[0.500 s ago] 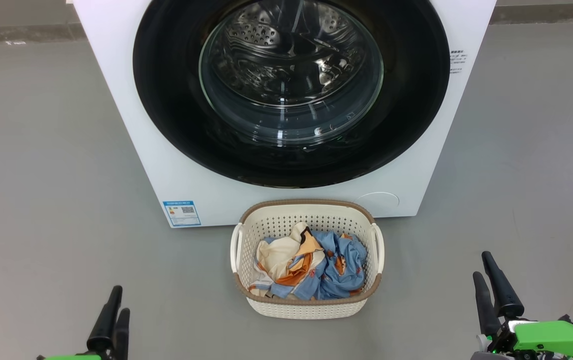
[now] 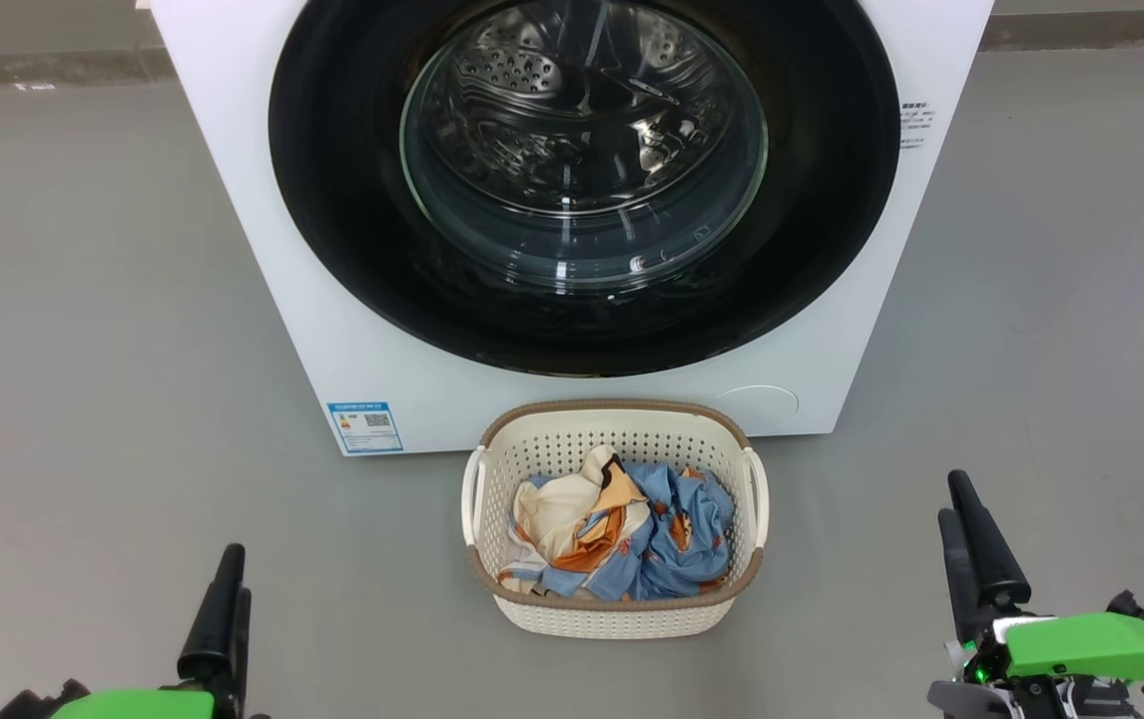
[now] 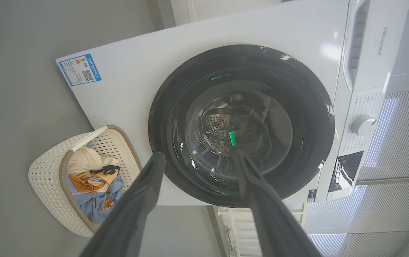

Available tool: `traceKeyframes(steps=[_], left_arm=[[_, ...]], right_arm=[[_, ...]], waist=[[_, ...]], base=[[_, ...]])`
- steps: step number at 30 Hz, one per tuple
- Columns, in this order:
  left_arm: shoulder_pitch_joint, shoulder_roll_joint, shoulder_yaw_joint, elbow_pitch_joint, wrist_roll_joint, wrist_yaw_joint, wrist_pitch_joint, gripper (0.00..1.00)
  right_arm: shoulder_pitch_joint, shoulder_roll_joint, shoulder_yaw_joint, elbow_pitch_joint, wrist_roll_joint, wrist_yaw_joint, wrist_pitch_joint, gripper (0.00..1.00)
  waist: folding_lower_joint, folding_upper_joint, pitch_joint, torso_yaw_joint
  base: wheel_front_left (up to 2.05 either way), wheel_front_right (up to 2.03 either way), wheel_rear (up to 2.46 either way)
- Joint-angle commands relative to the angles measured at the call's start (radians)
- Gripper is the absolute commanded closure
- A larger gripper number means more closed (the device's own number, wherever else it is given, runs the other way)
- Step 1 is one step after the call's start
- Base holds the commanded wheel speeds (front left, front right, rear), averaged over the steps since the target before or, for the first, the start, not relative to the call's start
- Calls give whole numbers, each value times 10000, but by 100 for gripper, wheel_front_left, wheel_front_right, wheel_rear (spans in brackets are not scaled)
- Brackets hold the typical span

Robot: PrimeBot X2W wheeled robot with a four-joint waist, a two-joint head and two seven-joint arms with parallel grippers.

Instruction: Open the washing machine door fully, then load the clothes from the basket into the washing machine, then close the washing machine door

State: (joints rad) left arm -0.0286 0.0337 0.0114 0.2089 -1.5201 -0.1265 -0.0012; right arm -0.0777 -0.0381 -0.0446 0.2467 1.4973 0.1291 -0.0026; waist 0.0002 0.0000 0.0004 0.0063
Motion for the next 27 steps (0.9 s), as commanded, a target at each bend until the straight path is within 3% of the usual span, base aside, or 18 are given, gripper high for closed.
traceKeyframes(steps=[1, 17, 27], left_arm=[[-493, 197, 54, -398, 312, -20, -113, 0], [-585, 314, -146, -605, 2941, -24, -586, 0], [-610, 182, -43, -733, 4821, -27, -880, 0]], right_arm=[[-485, -119, 199, -388, -239, 5, -118, 0], [-688, -332, 703, -494, -2522, 7, -587, 0], [-840, -476, 950, -150, -4800, 8, -879, 0]], waist=[[-1, 0, -7, 3], [-2, 0, -12, 22], [-2, 0, -62, 30]], base=[[0, 0, 0], [0, 0, 0], [0, 0, 0]])
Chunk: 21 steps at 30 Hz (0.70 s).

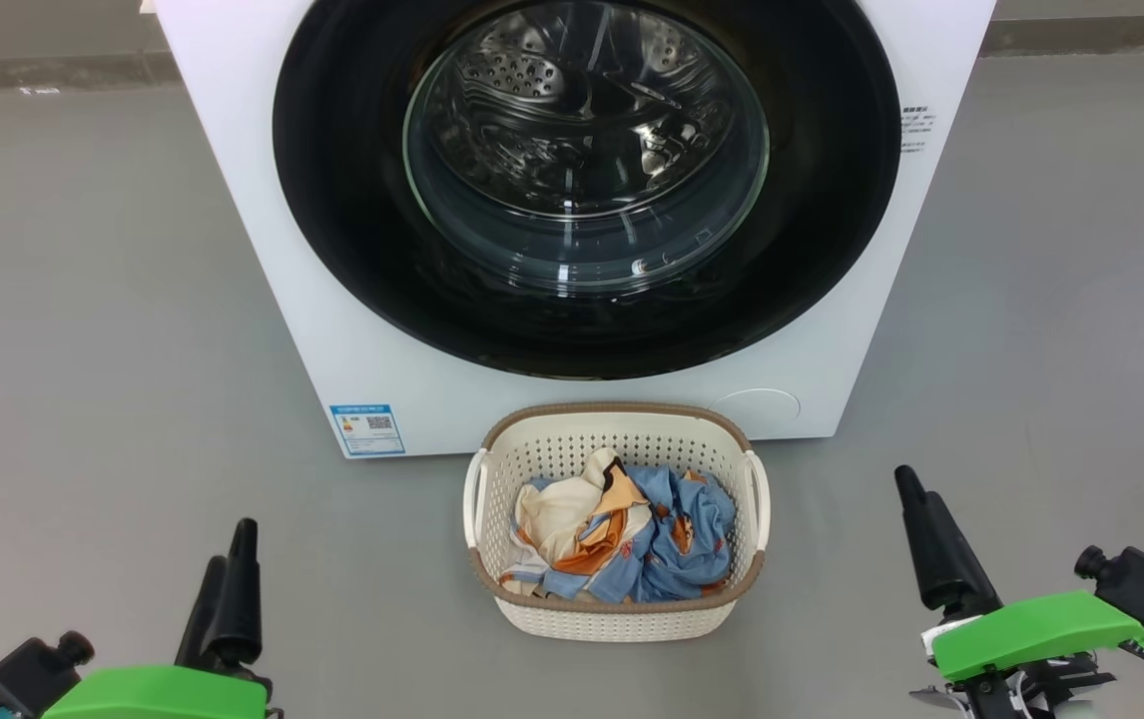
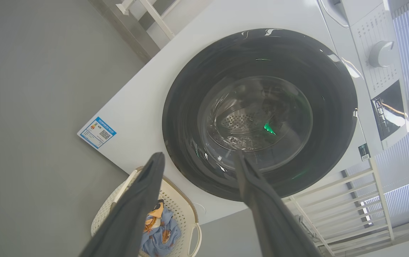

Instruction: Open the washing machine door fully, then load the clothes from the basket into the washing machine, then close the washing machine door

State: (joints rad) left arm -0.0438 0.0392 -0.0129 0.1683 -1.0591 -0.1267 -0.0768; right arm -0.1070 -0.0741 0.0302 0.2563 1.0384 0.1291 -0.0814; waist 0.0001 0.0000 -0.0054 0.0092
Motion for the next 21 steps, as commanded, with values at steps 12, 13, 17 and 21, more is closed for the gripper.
traceKeyframes(steps=[12, 13, 17, 21], left_arm=[[-487, 187, 102, -18, 3092, 39, -477, 0], [-498, 180, 92, 5, 3273, 41, -506, 0], [-518, 137, 97, 204, 3749, 63, -624, 0], [-562, 114, 70, 302, 3964, 48, -713, 0]], right_arm=[[-727, -102, 401, -85, -2634, 10, -441, 0], [-737, -92, 407, -83, -2802, 10, -470, 0], [-772, -50, 450, -85, -3389, 10, -587, 0], [-787, -29, 479, -97, -3824, 11, -675, 0]], waist=[[-1, 0, -59, 34], [-1, 0, -64, 35], [-1, 0, -81, 36], [-1, 0, -88, 30]], base=[[0, 0, 0], [0, 0, 0], [0, 0, 0], [0, 0, 0]])
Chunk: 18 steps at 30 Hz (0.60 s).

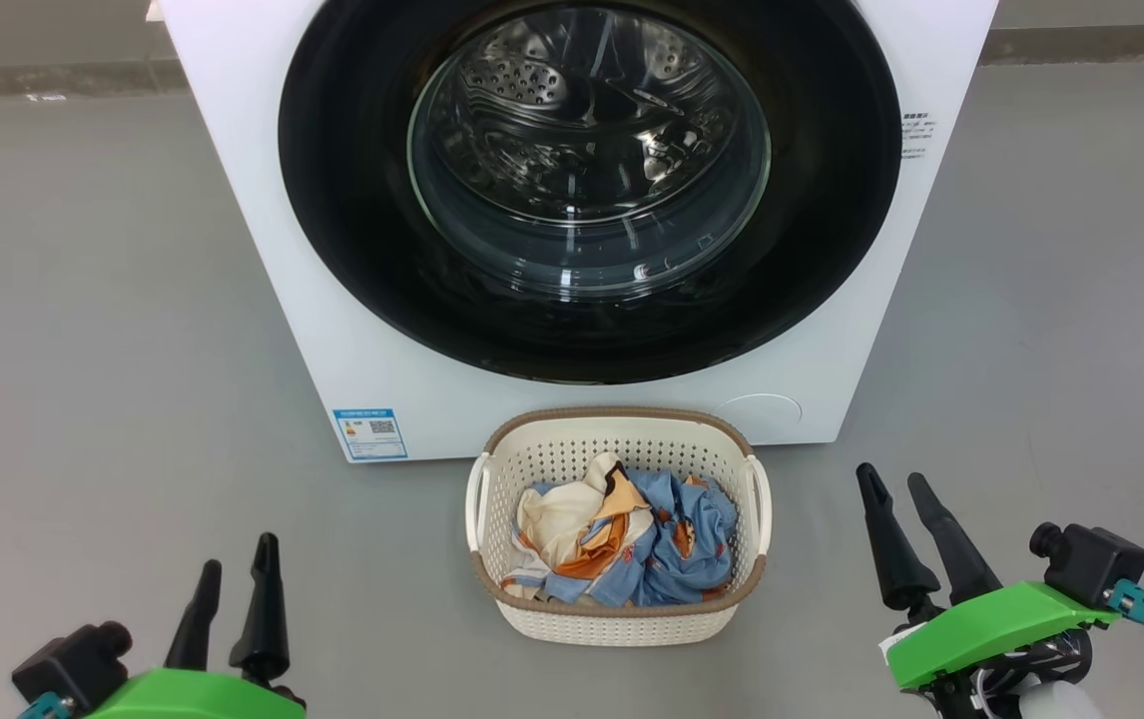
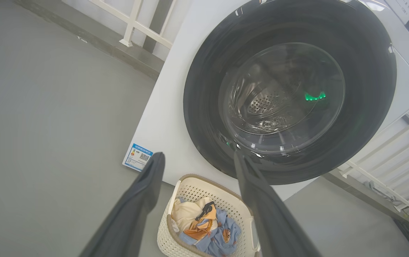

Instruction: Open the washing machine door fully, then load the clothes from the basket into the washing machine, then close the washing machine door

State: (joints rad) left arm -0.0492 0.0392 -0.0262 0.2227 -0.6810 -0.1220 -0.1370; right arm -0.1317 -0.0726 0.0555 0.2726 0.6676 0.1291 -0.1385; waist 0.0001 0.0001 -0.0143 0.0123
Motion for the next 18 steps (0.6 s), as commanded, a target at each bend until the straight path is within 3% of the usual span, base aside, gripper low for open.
traceKeyframes(steps=[1, 18], left_arm=[[-521, 112, 178, -212, 261, -6, -140, 0], [-685, 106, 118, -87, 1955, -36, -640, 0]], right_arm=[[-548, -38, 224, -262, -260, 11, -133, 0], [-830, 85, 301, -67, -2310, 13, -630, 0]], waist=[[-1, -1, 2, -2], [-1, -1, 11, 57]], base=[[0, 0, 0], [0, 0, 0]])
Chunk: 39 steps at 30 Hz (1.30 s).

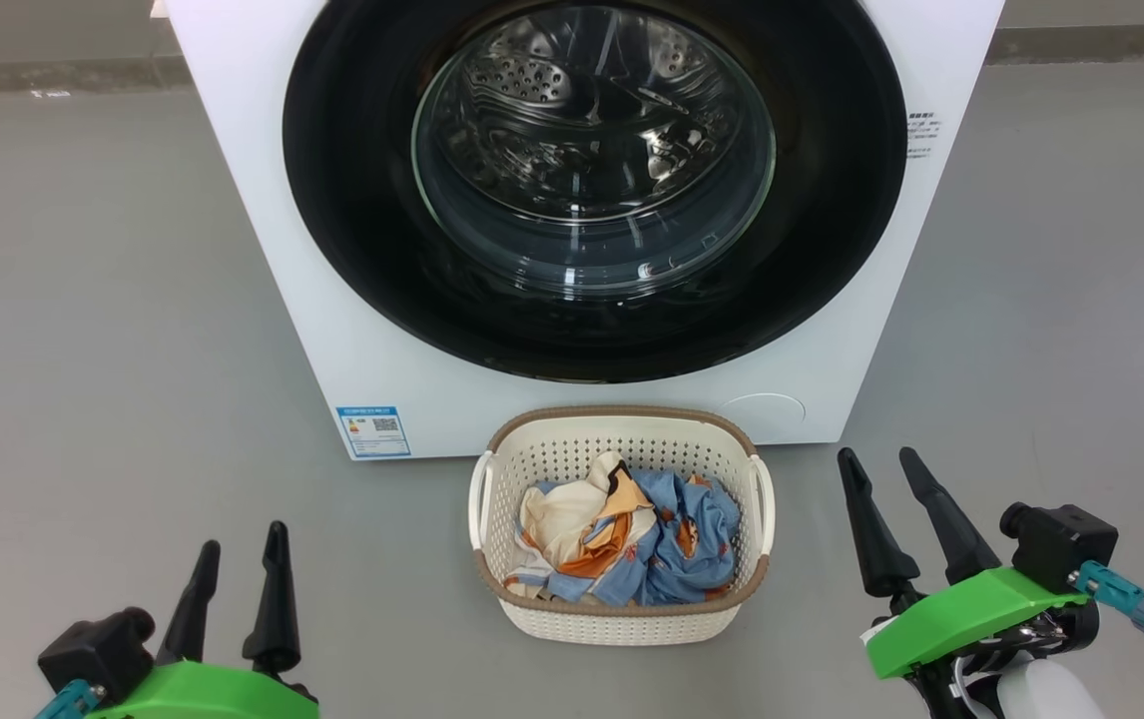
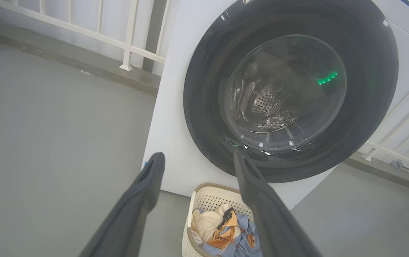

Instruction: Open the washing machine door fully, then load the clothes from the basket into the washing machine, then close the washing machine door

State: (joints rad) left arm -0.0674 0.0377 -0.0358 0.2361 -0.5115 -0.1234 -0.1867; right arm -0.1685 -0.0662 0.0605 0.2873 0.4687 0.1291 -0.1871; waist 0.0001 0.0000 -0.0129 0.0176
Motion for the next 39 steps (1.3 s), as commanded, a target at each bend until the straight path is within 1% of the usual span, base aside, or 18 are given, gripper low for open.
traceKeyframes(steps=[1, 21, 39], left_arm=[[-502, 122, 209, -227, 366, -23, -173, 0], [-608, 140, 165, -336, 2549, -25, -751, 0], [-610, 131, 189, -305, 2549, -26, -751, 0]], right_arm=[[-478, 26, 249, -205, -448, 13, -174, 0], [-800, 91, 489, 189, -2691, 16, -747, 0], [-806, 123, 441, 246, -2654, 16, -747, 0]], waist=[[-1, 0, -7, 7], [-1, 0, 40, 52], [-1, 0, 79, 49]], base=[[0, 0, 0], [0, 0, 0], [0, 0, 0]])
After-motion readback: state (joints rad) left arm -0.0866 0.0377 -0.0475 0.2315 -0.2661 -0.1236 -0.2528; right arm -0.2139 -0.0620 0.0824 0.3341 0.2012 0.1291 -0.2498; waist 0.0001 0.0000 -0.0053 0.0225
